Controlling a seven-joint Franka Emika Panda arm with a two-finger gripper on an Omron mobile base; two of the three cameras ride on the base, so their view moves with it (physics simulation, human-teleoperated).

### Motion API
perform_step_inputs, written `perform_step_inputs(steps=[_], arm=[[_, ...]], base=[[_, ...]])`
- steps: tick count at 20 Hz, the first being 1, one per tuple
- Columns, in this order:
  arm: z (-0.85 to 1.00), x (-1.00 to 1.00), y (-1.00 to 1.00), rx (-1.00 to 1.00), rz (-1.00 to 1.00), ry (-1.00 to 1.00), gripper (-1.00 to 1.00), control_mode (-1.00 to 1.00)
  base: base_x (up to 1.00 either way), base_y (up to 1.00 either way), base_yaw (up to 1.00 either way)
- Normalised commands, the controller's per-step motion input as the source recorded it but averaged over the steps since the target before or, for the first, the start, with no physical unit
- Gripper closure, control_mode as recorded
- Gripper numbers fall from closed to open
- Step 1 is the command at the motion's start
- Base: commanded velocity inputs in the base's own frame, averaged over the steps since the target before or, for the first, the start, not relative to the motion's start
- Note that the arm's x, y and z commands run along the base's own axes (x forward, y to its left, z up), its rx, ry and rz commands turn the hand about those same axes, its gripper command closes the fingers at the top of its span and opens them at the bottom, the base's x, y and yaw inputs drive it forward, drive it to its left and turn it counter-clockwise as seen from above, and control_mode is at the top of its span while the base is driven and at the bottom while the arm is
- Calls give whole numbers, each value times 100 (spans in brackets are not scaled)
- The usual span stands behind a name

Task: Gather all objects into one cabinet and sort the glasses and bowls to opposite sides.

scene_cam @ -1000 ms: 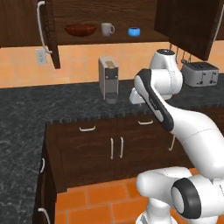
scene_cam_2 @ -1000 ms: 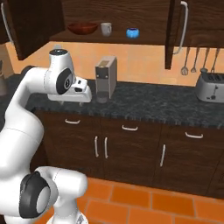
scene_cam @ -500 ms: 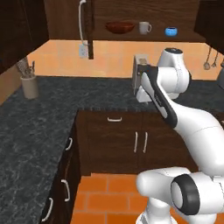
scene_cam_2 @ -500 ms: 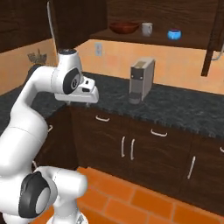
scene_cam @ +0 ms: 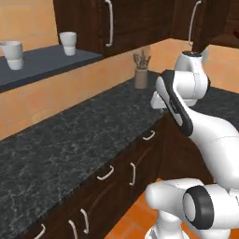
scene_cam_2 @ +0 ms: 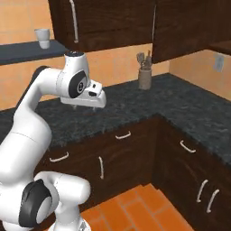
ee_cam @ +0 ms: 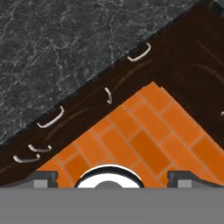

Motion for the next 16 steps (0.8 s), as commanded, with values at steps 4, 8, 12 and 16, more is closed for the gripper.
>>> perform_step_inputs(steps=[4, 8, 12, 16], arm=[[0, 0, 0, 0, 0, 0, -100, 100], [0, 0, 0, 0, 0, 0, -100, 100], [0, 0, 0, 0, 0, 0, -100, 100], [0, 0, 0, 0, 0, 0, -100, 100]], base=[[-5, 0, 100], [0, 0, 100], [-12, 0, 100], [-14, 0, 100]])
